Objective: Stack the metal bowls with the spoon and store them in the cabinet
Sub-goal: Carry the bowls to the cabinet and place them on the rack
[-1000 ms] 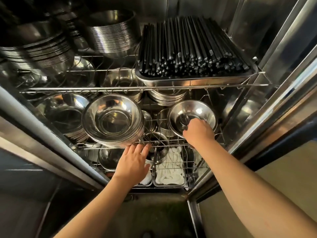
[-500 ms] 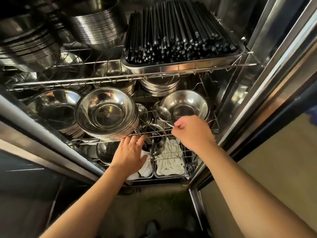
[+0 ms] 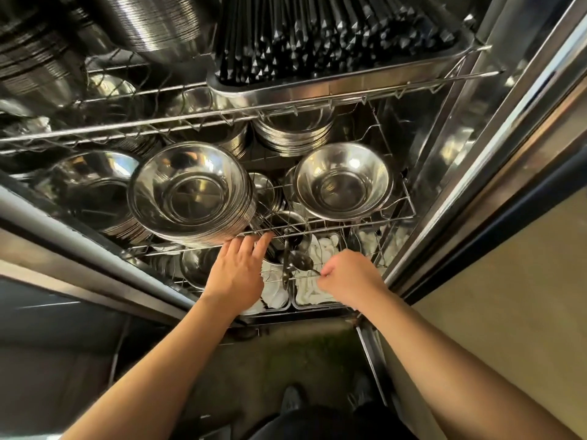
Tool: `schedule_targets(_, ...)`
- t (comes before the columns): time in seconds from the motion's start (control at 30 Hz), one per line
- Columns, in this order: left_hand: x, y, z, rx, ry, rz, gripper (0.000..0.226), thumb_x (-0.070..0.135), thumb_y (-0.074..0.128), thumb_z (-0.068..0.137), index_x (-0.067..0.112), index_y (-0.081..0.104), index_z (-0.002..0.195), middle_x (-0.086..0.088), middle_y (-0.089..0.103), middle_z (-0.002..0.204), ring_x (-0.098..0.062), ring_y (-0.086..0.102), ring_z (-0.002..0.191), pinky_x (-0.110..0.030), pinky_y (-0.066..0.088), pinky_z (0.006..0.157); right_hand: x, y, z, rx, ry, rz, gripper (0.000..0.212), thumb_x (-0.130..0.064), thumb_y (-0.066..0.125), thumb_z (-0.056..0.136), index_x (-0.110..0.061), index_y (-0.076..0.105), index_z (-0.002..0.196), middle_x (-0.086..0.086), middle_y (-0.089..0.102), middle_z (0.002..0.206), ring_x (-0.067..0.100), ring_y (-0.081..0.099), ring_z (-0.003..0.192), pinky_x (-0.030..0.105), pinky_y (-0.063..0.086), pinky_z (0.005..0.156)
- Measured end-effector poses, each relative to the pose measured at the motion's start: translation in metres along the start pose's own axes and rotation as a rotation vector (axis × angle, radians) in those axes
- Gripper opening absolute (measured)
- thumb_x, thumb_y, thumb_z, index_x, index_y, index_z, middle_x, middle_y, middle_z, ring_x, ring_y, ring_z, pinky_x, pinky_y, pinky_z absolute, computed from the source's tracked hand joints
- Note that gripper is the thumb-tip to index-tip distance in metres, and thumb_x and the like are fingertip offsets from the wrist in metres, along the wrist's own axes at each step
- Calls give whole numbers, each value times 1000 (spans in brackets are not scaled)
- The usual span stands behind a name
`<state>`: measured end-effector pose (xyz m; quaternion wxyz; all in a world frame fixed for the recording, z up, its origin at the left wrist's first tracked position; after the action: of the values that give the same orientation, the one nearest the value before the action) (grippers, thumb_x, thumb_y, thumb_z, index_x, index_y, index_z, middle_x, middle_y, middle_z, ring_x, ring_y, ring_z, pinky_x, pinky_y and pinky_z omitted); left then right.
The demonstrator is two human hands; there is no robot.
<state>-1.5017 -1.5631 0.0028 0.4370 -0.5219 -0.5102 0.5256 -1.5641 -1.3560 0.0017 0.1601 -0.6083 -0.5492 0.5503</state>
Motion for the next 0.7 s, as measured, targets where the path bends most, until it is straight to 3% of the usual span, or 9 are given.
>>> schedule_targets(0.07, 1, 0, 0, 5, 1, 1, 93, 25, 65, 83, 20, 12, 159, -4, 48, 144, -26, 43, 130, -40, 32, 114, 2, 9, 20, -9, 53, -9, 29, -25, 67, 85, -10, 69, 61, 3, 66, 58, 20, 61, 47, 32, 60, 56)
schedule_targets(0.2, 1, 1, 0, 2, 7, 5, 93, 30, 63, 84, 20, 9, 159, -5, 46, 145, -27, 42, 131, -41, 29, 117, 2, 27, 61, 0, 148, -20, 21, -19, 68, 85, -11, 59, 67, 1, 52, 58, 22, 57, 59, 29, 51, 56)
schedule_targets(0.33, 2, 1, 0, 14, 1, 6, 90, 30, 61, 84, 20, 10, 158, -6, 47, 144, -27, 43, 130, -41, 28, 117, -3, 44, 94, 42, 204, -54, 7, -16, 69, 86, -11, 66, 83, 4, 68, 78, 25, 65, 71, 28, 45, 56)
schedule_targets(0.47, 3, 0, -2, 27, 4, 16, 91, 33, 63, 83, 19, 13, 158, -7, 49, 141, -27, 45, 127, -41, 30, 115, -13, 59, 117, 12, 212, -144, 5, -17, 68, 86, -13, 66, 88, 8, 70, 97, 28, 65, 81, 30, 44, 58)
schedule_targets(0.57, 3, 1, -2, 30, 7, 18, 90, 33, 62, 83, 17, 15, 158, -7, 50, 140, -28, 46, 125, -41, 29, 115, -17, 69, 132, -19, 225, -196, 19, -17, 61, 87, -11, 67, 105, 10, 70, 106, 30, 67, 96, 31, 44, 60)
schedule_targets(0.7, 4, 1, -1, 20, -6, 1, 87, 29, 60, 84, 18, 16, 158, -7, 49, 142, -28, 44, 127, -41, 27, 117, -22, 79, 139, -28, 234, -181, 28, -17, 60, 88, -10, 62, 115, 13, 69, 111, 32, 67, 101, 33, 45, 65)
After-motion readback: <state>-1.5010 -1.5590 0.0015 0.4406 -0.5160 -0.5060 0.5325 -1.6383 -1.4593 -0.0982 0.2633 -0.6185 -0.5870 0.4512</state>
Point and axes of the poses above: each hand's wrist, its own z-axis towards the middle knuckle, its own y-axis out of the palm, x = y × z, the point moved 3 cm from there along z, towards the middle knuckle
